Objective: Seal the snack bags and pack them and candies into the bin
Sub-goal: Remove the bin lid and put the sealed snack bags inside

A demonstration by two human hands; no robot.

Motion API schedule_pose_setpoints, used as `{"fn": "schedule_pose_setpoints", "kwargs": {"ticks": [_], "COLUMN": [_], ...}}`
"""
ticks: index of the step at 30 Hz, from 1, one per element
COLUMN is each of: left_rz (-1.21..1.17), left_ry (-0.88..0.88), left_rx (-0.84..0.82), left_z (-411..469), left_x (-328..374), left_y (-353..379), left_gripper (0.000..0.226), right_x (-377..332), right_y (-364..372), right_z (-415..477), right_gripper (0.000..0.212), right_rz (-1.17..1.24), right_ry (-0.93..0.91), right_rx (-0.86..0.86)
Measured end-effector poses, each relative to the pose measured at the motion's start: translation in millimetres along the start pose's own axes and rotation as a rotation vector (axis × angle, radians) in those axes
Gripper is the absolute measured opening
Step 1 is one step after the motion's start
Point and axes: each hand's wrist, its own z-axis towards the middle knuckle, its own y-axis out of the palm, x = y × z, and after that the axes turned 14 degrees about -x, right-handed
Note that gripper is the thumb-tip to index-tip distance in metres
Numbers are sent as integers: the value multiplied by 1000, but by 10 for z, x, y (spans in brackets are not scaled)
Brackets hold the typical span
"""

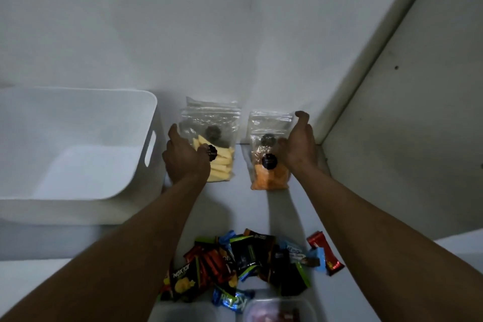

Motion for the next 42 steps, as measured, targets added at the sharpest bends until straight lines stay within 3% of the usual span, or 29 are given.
{"fn": "schedule_pose_setpoints", "kwargs": {"ticks": [3, 8, 12, 16, 20, 25, 32, 39, 42], "left_rz": [-25, -44, -74, -47, 6, -46, -55, -14, 57], "left_ry": [9, 61, 118, 209, 297, 334, 438, 472, 476], "left_rx": [5, 13, -47, -112, -124, -160, -216, -204, -231], "left_z": [11, -41, -121, -219, -298, -391, -389, -303, -181], "left_x": [12, 75, 239, 428, 694, 1100, 1590, 1696, 1662], "left_y": [6, -35, -176, -283, -518, -982, -1915, -2865, -3207], "left_gripper": [78, 27, 11, 5, 27, 14, 21, 5, 14], "right_x": [30, 118, 118, 64, -100, -443, -1210, -2056, -2393], "right_y": [-32, -103, -212, -418, -667, -1091, -1641, -1812, -1746], "right_z": [22, -14, -15, -123, -261, -471, -724, -992, -1089], "right_gripper": [64, 38, 13, 10, 11, 13, 20, 19, 20], "right_rz": [-24, -99, -111, -100, -119, -119, -163, -179, -205], "right_ry": [-21, -78, -119, -138, -158, -217, -289, -368, -395], "right_rx": [7, -47, -88, -117, -127, -100, -46, -4, 12]}}
